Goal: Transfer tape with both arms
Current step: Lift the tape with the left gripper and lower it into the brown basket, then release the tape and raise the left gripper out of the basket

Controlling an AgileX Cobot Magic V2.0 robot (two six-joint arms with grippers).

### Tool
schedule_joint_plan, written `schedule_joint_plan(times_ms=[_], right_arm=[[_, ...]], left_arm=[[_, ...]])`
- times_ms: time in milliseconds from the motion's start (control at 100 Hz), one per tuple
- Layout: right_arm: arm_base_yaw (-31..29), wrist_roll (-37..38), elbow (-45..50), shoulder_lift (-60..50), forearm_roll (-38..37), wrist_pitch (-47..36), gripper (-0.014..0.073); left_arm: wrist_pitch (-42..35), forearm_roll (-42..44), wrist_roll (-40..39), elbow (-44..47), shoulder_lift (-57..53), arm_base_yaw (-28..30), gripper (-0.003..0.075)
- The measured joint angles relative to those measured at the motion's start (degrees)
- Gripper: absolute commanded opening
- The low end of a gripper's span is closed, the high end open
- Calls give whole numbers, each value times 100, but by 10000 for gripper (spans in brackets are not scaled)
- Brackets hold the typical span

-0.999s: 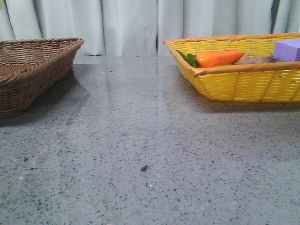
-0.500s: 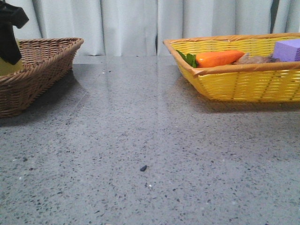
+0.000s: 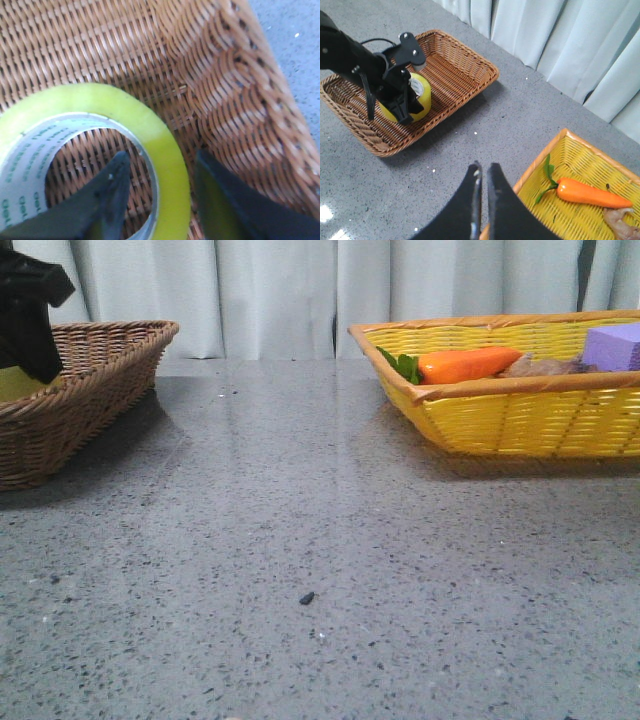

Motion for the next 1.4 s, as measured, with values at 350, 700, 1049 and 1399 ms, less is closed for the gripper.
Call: schedule_joint_plan(times_ms=[350,700,1049,1399], right_arm=[[0,101,1121,-414,-56,-535,-74],[0,494,3383,-2354,-204,-1696,-74],[0,548,5457,-4781,-338,-2450,-74],[0,565,6779,-6592,-598,-2548,-74]], left_arm=[[329,-328,0,-274,-1278,0,169],[465,-857,0,175,-3185,-31,-21],[-176,-870,0,2160,-5451,-34,-21],[-595,-883,0,3896,-7907,-34,-21]])
